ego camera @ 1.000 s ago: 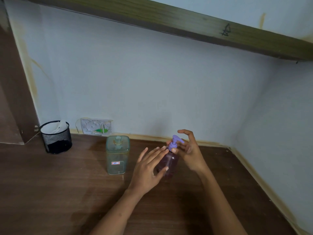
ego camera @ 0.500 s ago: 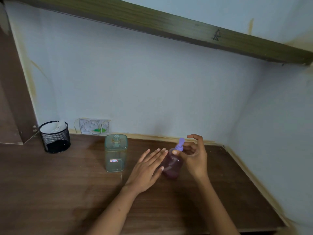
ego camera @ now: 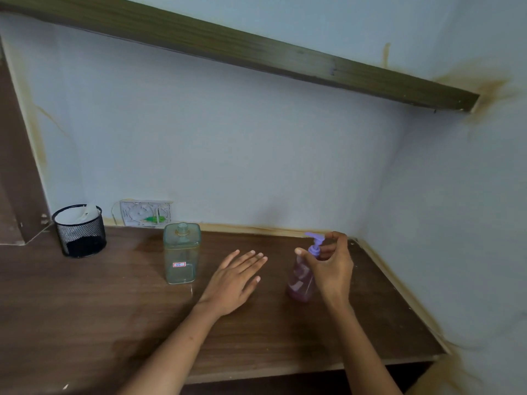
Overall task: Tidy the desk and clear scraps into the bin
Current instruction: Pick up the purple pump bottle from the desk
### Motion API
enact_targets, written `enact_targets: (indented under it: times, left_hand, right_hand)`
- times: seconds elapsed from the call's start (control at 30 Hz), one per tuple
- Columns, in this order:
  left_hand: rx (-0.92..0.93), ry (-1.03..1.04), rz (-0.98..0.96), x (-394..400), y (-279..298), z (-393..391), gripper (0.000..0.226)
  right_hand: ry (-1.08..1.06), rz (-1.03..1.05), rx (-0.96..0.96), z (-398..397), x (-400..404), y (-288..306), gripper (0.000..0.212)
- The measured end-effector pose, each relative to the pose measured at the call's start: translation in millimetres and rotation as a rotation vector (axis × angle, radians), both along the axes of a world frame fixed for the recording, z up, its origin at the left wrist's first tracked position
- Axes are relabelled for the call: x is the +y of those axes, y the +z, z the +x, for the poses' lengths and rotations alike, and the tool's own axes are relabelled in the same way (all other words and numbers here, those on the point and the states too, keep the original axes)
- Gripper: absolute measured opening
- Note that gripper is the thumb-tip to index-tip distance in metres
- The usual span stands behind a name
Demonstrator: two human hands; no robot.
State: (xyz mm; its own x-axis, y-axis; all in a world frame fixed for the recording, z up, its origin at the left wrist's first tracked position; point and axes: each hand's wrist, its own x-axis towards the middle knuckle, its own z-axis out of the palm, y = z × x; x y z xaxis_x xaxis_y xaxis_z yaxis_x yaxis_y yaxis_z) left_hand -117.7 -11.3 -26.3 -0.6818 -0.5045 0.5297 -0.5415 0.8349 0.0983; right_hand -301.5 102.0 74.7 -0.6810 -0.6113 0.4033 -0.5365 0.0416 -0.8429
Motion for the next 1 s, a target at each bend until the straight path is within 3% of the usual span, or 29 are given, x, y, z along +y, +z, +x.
enact_targets:
  times: [0.17, 0.27, 0.37, 0.6, 0.73, 0.8, 0.87, 1.0]
  left_hand:
    - [-0.044, 0.021, 0.232, 11, 5, 4, 0.054]
    - [-0.098, 0.059, 0.332, 17, 10, 8, 0.067]
    - [-0.149, 0.078, 0.400, 24, 9, 11, 0.089]
    - [-0.221, 0.101, 0.438, 28, -2, 13, 0.104]
    - [-0.199, 0.088, 0.465, 30, -2, 14, 0.099]
    - [-0.174, 0.090, 0.473, 30, -2, 15, 0.082]
    - [-0.094, 0.112, 0.443, 29, -3, 16, 0.058]
    - [0.093, 0.318, 0.346, 31, -6, 18, 0.034]
  right_hand:
    - [0.127, 0.026, -0.137, -11, 11, -24, 0.074]
    - [0.188, 0.107, -0.245, -12, 19, -43, 0.069]
    - [0.154, 0.139, -0.217, 0, 21, -49, 0.069]
    - [0.090, 0.143, -0.110, 26, 15, -51, 0.071]
    - [0.053, 0.169, -0.078, 34, 13, -50, 0.086]
    - [0.054, 0.107, -0.077, 35, 14, -44, 0.094]
    - [0.051, -0.010, -0.012, 37, 18, -33, 0.083]
    - [0.061, -0.149, 0.316, 32, 18, -11, 0.044]
